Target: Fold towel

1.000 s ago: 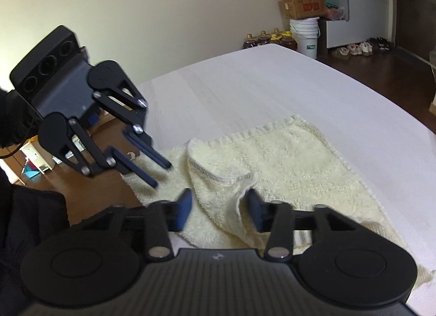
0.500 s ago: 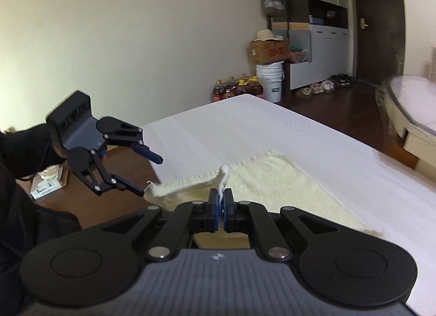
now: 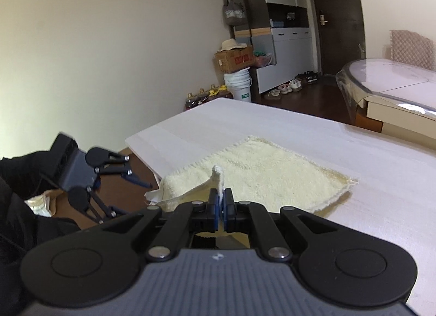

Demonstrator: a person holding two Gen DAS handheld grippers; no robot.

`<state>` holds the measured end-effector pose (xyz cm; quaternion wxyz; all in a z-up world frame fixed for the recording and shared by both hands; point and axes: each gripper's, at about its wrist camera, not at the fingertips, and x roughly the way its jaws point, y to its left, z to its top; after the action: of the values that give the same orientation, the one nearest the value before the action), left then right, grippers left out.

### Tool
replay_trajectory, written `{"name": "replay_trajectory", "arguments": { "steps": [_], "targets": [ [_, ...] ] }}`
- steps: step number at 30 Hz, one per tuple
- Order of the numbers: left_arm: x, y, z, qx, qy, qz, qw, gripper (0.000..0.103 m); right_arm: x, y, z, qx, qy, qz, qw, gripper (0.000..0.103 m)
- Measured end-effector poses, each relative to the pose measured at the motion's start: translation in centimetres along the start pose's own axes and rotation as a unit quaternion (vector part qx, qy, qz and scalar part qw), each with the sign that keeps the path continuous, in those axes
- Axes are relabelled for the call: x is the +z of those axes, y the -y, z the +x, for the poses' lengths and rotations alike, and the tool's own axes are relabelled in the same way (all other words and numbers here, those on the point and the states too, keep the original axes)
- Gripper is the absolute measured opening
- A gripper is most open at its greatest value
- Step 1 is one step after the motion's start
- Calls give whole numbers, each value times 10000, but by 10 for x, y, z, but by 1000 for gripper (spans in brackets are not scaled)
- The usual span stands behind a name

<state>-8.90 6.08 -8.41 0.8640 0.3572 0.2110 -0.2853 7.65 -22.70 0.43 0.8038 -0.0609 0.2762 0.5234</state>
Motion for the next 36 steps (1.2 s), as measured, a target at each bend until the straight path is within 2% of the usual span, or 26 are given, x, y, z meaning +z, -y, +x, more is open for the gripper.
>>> {"name": "replay_trajectory", "arguments": {
  "steps": [3,4,10,12,17,18,20,21,25,29,33,35,36],
  "targets": [
    [-6,10,6,315,-20,495,9983,33,-2,-5,-3,-31,-1,-17,10000,4],
    [-7,14,9,431,-9,706,9966,32,-3,-6,-5,-45,-4,-22,10000,4],
    [-14,38,17,849,30,1716,9815,33,-4,-8,-9,-73,16,57,10000,4],
    [-18,45,23,951,26,2051,9741,33,-3,-10,-12,-64,58,83,9999,4],
    [-24,56,31,915,-20,2383,9669,33,-3,-12,-15,-77,95,101,9999,4],
    [-24,55,32,910,-27,2371,9672,32,-3,-12,-15,-84,101,100,9999,4],
    [-24,54,33,890,-41,2328,9684,7,-3,-12,-15,-94,96,91,9999,4],
    [-23,50,30,839,-40,2218,9715,4,-3,-11,-15,-98,90,88,9999,4],
    [-15,33,17,618,-29,1759,9825,2,-7,-6,-17,-86,122,201,9997,4],
    [2,-1,-10,143,178,1056,9941,1,-10,-1,-20,-40,207,313,9993,4],
    [15,-31,-26,4,305,728,9969,1,-10,4,-23,58,353,434,9984,4],
    [19,-36,-29,-69,327,751,9966,2,-8,7,-25,86,452,499,9977,4],
    [20,-34,-28,-67,318,867,9957,7,-7,8,-26,103,485,501,9975,4]
  ]
}}
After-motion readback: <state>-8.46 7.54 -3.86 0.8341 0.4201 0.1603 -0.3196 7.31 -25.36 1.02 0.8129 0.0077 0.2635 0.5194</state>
